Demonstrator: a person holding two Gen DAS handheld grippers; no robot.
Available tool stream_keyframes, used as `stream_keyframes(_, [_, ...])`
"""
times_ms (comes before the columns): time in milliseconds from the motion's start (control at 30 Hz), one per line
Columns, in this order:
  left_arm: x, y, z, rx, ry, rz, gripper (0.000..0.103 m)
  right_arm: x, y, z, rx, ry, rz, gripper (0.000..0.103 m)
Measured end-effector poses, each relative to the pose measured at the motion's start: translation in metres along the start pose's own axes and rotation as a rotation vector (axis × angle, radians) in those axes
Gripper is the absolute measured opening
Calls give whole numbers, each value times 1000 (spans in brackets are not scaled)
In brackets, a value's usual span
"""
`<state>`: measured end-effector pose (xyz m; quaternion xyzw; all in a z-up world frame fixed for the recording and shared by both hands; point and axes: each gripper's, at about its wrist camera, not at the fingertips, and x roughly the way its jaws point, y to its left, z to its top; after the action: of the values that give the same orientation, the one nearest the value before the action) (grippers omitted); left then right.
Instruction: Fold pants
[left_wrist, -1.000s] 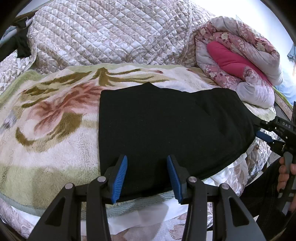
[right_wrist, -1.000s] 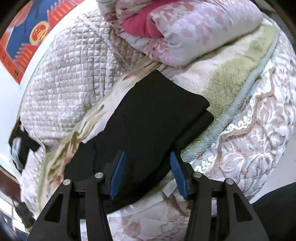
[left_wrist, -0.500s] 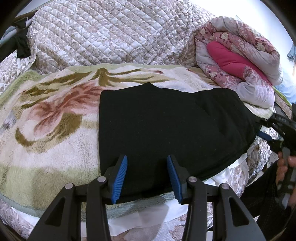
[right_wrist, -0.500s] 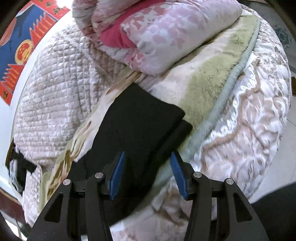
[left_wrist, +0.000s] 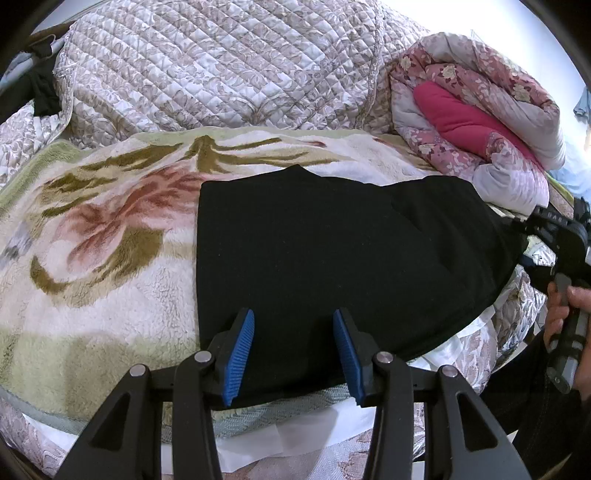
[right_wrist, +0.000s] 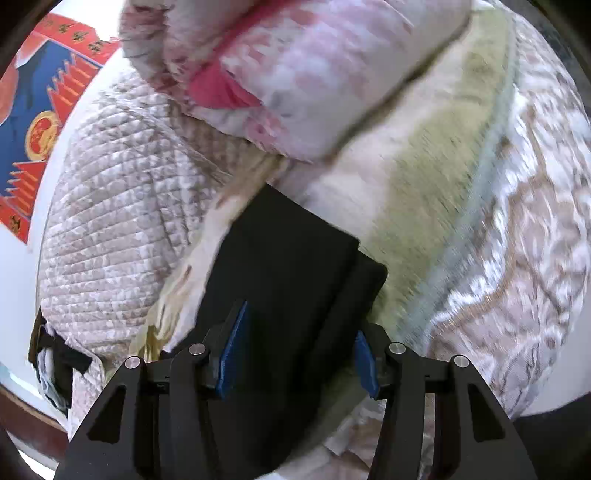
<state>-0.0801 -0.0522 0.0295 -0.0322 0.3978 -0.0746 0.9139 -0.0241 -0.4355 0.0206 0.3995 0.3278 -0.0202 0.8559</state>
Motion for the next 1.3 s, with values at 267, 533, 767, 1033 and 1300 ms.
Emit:
stream_keyframes(267, [0,0,0,2,1,0,47,24,2,6,-30,56,-25,35])
stream_keyframes(533, [0,1,2,-4,1,-8,47,12,33,14,-142,25,39,22])
stream_keyframes(767, [-9,23,16,-60,-25,22,47,2,100,-2,-327,32,152,21])
stream_keyframes(1033, [-22,55,20,-130,-46,73,47,1,184,-76,-600,123,269,21])
stream_keyframes(1300, [-32,93,15,-235,-52,120,47,59,216,-185,-891,397,282,21])
